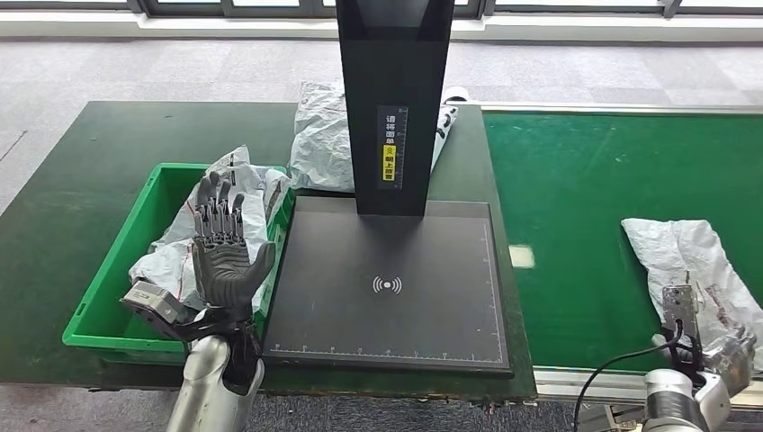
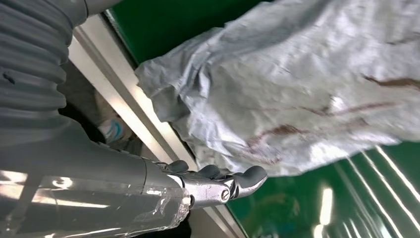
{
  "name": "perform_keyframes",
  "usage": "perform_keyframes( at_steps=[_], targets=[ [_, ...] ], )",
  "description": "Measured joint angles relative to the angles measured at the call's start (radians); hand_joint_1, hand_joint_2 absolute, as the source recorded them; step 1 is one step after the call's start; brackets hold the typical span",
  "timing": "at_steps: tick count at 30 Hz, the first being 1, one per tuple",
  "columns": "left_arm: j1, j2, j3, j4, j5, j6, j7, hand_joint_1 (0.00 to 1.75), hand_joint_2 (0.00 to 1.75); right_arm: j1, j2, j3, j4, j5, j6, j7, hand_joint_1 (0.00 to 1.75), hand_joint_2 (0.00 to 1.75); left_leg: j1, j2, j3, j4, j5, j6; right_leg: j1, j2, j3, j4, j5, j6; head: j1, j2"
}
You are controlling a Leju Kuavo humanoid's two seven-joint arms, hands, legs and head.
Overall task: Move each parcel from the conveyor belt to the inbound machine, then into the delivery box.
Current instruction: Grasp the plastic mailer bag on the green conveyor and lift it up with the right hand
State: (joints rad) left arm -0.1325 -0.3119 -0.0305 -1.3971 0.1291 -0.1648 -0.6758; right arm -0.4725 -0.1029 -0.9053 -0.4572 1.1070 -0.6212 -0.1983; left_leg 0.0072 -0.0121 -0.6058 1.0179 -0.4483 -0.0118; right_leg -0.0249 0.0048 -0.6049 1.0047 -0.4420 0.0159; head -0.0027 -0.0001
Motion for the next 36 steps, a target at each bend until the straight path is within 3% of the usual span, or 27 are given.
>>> perform_keyframes(
  at_steps=[11,12,15,16,24,36],
  targets=[
    [0.002,0.000,0.000,0.021,0.007,-0.005,-0.001,0.00,1.75,-0.001,-0.018,0.071,0.050,0.132,0.096,0.166,0.00,1.75,0.001,0.000,0.000,0.000,0.000,0.000,0.001,0.000,0.000,0.000,0.000,0.000,0.000,0.000],
    [0.003,0.000,0.000,0.021,0.010,-0.009,0.000,0.00,1.75,-0.002,-0.019,0.076,0.051,0.141,0.104,0.171,0.08,1.75,0.001,0.001,0.000,0.000,0.000,0.000,0.001,0.001,0.000,0.000,0.000,0.000,0.000,0.000],
    [0.005,0.000,0.000,0.019,0.006,-0.013,0.000,0.00,1.75,-0.005,-0.020,0.089,0.052,0.160,0.124,0.184,1.39,1.75,0.001,0.001,0.001,0.000,0.000,0.000,0.000,0.000,0.001,0.000,0.000,0.000,0.000,0.000],
    [0.006,0.000,0.000,0.018,0.005,-0.013,0.000,0.00,1.75,-0.006,-0.021,0.094,0.053,0.166,0.130,0.186,1.75,1.75,0.001,0.001,0.001,0.000,0.000,0.000,0.000,0.000,0.002,0.000,0.000,0.000,0.000,0.000],
    [0.035,0.001,0.000,0.010,0.004,-0.010,0.000,0.00,1.75,-0.011,-0.020,0.121,0.068,0.216,0.139,0.185,1.75,1.75,0.000,0.000,0.001,0.001,0.001,0.001,0.000,-0.001,0.002,0.000,0.001,0.001,0.000,0.000],
    [0.036,0.001,0.000,0.003,0.003,0.010,0.001,0.00,1.75,-0.023,0.008,0.131,0.068,0.253,0.084,0.119,1.75,1.75,0.001,-0.001,0.000,0.000,0.001,0.001,0.001,-0.001,0.002,0.000,0.000,0.001,0.000,0.000]
  ],
)
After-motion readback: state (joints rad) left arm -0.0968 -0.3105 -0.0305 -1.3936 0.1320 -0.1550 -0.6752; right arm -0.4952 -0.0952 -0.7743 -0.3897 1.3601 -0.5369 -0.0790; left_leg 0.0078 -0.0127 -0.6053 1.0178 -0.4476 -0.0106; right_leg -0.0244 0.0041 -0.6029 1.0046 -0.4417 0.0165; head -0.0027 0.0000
